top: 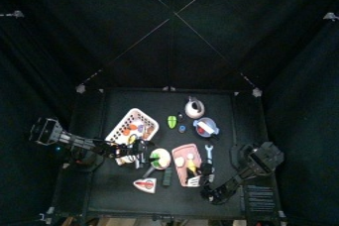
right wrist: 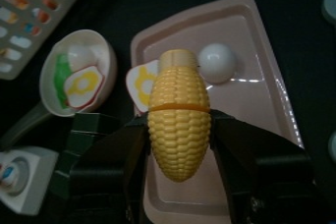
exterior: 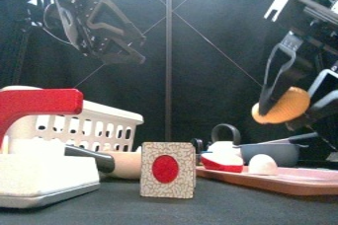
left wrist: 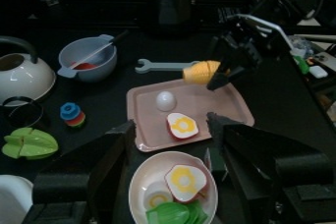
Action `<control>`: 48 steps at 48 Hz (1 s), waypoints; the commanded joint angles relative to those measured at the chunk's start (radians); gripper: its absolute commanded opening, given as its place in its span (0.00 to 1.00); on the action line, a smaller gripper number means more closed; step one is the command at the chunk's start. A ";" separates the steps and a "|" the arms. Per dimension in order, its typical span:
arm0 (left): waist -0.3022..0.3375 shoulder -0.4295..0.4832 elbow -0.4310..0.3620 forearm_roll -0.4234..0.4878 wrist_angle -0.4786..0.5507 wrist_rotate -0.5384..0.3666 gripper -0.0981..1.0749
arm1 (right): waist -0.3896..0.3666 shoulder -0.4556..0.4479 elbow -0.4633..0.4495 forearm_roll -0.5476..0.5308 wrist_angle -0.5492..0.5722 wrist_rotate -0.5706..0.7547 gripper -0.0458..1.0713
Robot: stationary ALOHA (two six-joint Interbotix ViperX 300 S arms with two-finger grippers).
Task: Place corn on plate
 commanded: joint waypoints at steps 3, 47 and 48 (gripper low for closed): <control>0.002 -0.014 -0.012 0.000 -0.003 0.002 0.88 | -0.002 0.031 -0.069 0.052 0.043 0.014 0.58; 0.000 -0.014 -0.009 0.000 -0.002 0.003 0.88 | -0.026 0.091 -0.101 0.049 -0.023 0.018 0.88; 0.000 -0.014 -0.009 0.000 -0.002 0.003 0.88 | -0.028 0.091 -0.103 0.049 -0.021 0.018 0.88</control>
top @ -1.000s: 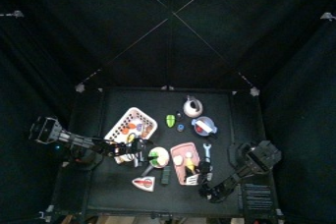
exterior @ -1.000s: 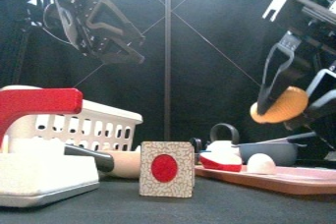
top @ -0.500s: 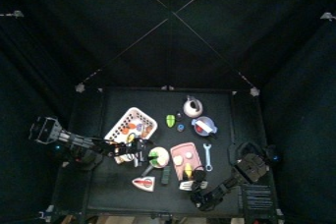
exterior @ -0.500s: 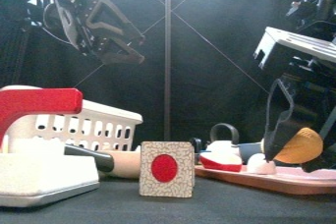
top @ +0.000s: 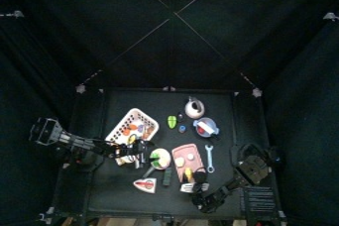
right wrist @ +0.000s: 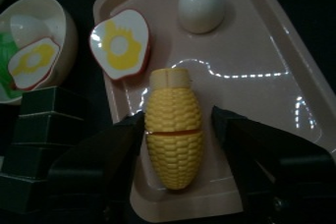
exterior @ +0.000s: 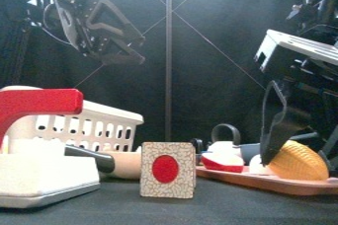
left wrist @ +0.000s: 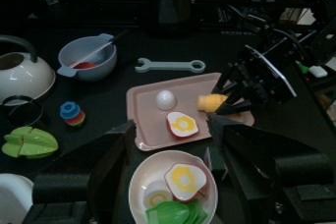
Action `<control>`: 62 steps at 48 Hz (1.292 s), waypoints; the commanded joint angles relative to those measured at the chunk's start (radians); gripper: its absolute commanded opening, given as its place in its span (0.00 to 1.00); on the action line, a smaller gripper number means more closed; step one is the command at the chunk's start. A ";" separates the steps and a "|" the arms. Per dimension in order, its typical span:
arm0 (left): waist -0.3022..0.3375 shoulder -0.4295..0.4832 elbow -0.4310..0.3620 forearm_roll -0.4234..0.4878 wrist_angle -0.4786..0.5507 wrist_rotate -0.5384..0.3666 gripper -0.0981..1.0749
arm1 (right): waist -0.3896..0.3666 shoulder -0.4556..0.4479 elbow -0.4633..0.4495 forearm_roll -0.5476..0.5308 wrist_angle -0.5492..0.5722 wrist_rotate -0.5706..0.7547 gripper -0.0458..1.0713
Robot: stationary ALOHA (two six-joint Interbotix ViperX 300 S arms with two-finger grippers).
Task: Place corn on plate
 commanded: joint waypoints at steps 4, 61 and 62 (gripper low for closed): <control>0.002 -0.012 -0.009 0.000 -0.003 0.002 0.88 | -0.005 -0.023 -0.014 -0.002 0.000 0.008 0.88; 0.002 -0.018 -0.009 0.000 -0.003 0.000 0.88 | 0.049 -0.373 0.104 -0.137 0.224 -0.316 0.87; 0.002 -0.018 -0.009 0.000 -0.005 0.002 0.88 | 0.051 -0.387 0.110 -0.135 0.227 -0.330 0.87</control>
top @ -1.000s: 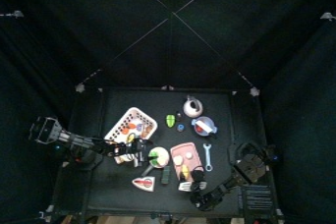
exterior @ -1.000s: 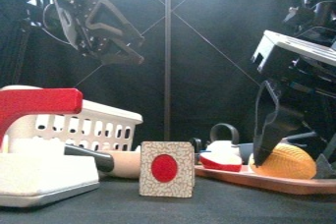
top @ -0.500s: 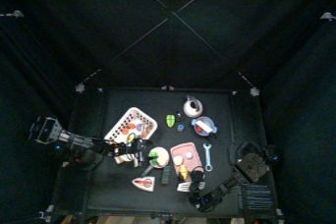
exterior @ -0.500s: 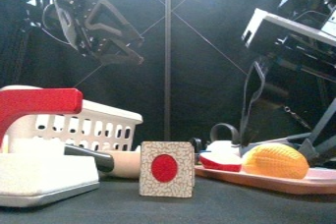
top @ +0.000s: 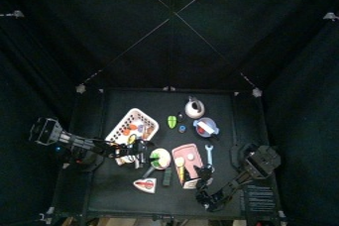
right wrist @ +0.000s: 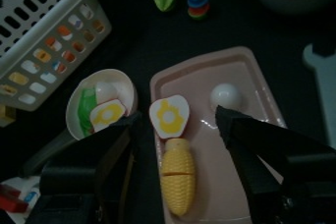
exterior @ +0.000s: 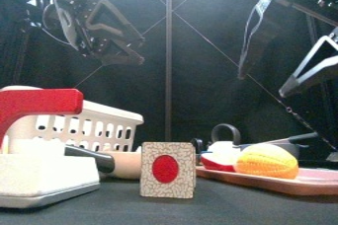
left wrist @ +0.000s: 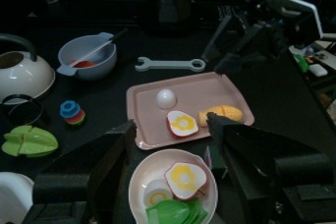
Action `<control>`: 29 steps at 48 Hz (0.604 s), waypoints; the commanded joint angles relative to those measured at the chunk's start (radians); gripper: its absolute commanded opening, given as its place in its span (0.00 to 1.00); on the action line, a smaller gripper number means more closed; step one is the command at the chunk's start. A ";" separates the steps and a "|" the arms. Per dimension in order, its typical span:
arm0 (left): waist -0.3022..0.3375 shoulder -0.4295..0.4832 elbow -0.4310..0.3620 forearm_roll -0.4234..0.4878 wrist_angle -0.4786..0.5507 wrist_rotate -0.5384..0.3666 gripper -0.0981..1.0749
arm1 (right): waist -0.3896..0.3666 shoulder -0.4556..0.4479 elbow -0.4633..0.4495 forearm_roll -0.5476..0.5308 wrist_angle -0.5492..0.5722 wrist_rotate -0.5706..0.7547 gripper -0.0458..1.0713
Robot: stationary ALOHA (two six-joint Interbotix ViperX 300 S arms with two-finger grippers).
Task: Place corn on plate
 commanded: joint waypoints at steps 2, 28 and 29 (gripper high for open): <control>0.002 -0.014 -0.011 0.000 -0.008 0.000 0.88 | 0.003 -0.126 0.034 0.002 0.023 -0.074 0.87; 0.002 -0.018 -0.006 0.000 -0.012 0.000 0.88 | -0.095 -0.440 0.321 0.176 -0.074 -0.436 0.87; 0.002 -0.018 -0.006 0.000 -0.011 0.000 0.88 | -0.109 -0.448 0.333 0.179 -0.080 -0.456 0.87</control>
